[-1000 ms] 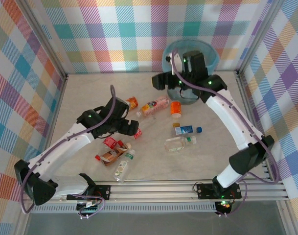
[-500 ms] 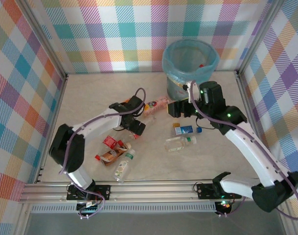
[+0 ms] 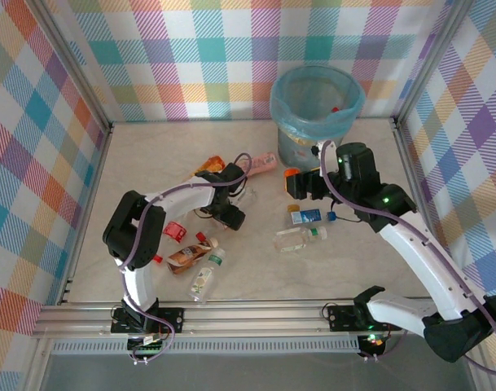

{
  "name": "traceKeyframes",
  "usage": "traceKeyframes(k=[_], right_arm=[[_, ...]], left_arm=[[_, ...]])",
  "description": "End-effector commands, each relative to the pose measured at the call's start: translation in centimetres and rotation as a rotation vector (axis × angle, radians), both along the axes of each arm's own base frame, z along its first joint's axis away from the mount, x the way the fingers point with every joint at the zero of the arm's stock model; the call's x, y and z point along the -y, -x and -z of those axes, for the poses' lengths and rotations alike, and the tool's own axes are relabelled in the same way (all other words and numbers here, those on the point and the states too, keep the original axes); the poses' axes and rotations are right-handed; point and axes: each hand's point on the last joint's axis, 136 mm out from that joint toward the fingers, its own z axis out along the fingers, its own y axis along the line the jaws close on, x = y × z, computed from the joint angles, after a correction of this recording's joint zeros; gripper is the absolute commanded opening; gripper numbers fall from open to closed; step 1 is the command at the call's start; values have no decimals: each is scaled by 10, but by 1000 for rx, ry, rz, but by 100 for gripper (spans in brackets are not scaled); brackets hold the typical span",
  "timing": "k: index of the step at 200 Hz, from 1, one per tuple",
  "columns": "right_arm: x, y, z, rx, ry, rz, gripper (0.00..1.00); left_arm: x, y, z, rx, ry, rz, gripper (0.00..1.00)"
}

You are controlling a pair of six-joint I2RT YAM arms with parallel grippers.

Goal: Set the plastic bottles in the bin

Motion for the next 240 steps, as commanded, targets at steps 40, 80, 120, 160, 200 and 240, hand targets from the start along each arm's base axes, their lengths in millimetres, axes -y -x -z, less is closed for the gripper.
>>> traceKeyframes(k=[40, 80, 120, 160, 200, 240], right_arm=[[0, 0, -4, 14, 21, -15, 83], [-1, -1, -13, 34, 13, -21, 83], [-8, -3, -28, 68, -25, -41, 83], [-30, 3, -54, 98, -144, -147, 83], [-59, 13, -73, 112, -292, -301, 84], [-82, 20, -91, 101, -401, -442, 85]], left_arm=[[2, -2, -3, -10, 10, 5, 73], [3, -6, -41, 83, 60, 14, 68], [4, -10, -92, 245, 155, 31, 67], [14, -2, -155, 406, 334, 82, 67], [29, 23, -216, 531, 552, 193, 67], [42, 53, -254, 554, 704, 328, 66]])
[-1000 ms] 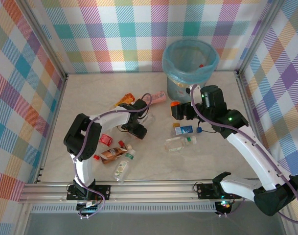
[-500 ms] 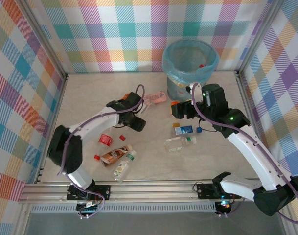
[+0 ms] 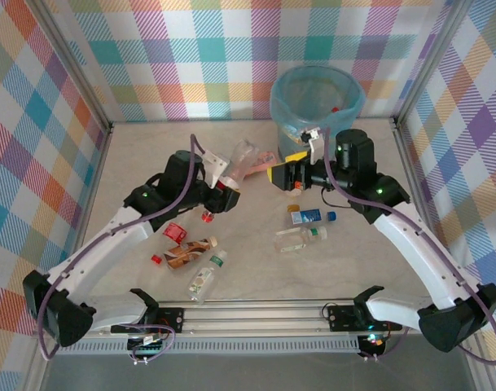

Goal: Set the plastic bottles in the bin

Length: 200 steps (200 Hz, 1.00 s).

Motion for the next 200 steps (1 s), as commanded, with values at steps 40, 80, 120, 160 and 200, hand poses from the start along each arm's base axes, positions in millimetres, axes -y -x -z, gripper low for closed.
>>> traceKeyframes(k=[40, 80, 120, 160, 200], right_arm=[[-34, 17, -43, 44, -159, -218, 87], [-44, 21, -43, 54, -152, -240, 92], [-51, 17, -46, 58, -149, -229, 100], [-56, 16, -49, 63, -151, -237, 96], [-52, 14, -44, 66, -125, -204, 78]], left_arm=[[15, 30, -40, 87, 122, 183, 66], [21, 41, -44, 69, 144, 239, 66], [26, 48, -46, 67, 156, 281, 66], [27, 49, -45, 59, 144, 288, 67], [27, 45, -42, 61, 133, 267, 68]])
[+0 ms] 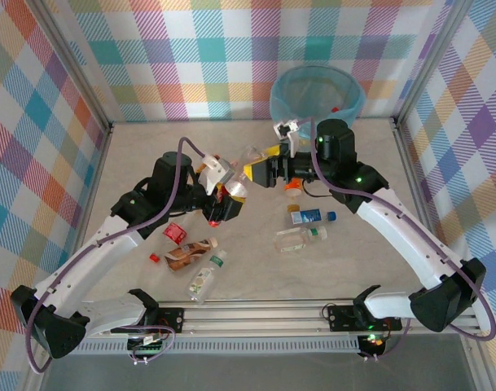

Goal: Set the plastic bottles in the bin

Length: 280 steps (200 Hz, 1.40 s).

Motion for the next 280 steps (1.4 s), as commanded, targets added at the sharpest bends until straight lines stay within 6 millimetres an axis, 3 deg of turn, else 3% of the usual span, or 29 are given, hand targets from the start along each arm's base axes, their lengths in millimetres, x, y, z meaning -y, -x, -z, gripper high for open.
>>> traceKeyframes(k=[1, 58, 121, 167, 190, 223, 254, 280], right_arm=[[2, 1, -19, 58, -18, 14, 78], [19, -9, -31, 87, 5, 152, 63], [39, -10, -94, 294, 56, 228, 54], [60, -40, -134, 478, 204, 393, 48], [75, -57, -158, 559, 261, 501, 48], [105, -87, -175, 581, 363, 670, 46], [127, -116, -179, 607, 438, 773, 43], [144, -143, -170, 600, 500, 846, 43]], left_arm=[[3, 3, -11, 31, 14, 18, 68], [-11, -6, -30, 88, 41, -95, 90], [-38, -15, -80, 174, 115, -277, 95], [-66, -18, -99, 177, 162, -441, 95], [-69, -18, -101, 161, 162, -460, 95], [-65, -23, -93, 119, 142, -468, 95], [-61, -31, -81, 83, 122, -486, 95], [-58, -38, -69, 49, 99, -501, 95]])
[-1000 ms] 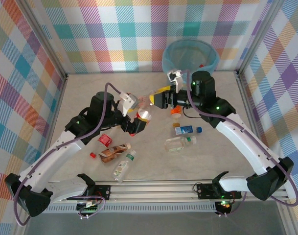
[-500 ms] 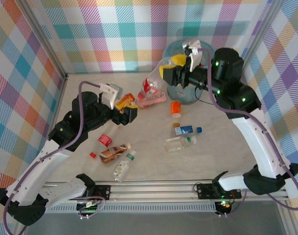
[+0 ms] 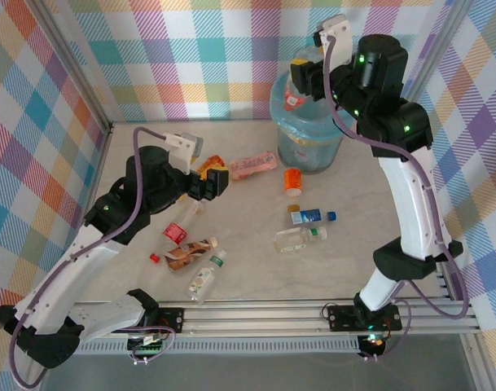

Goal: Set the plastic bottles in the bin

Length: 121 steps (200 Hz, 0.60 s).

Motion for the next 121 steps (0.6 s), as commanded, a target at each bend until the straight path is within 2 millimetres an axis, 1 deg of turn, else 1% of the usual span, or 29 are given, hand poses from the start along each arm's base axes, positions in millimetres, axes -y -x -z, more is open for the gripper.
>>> traceKeyframes(k=[1, 22, 48, 68, 108, 121], right_arm=[[24, -22, 9, -2, 72, 120, 43], [36, -44, 25, -42, 74, 168, 43], [44, -69, 56, -135, 65, 198, 43], [44, -82, 83, -218, 78, 207, 42], [34, -104, 138, -362, 120, 195, 43], [35, -111, 156, -405, 131, 200, 43]], left_arm=[[1, -3, 1, -28, 10, -23, 95], [5, -7, 11, -67, 7, -28, 95], [10, -10, 20, -104, 12, -23, 95], [13, -12, 28, -127, 12, -26, 95], [12, -14, 44, -188, 5, -57, 95], [10, -14, 47, -201, 1, -68, 95]])
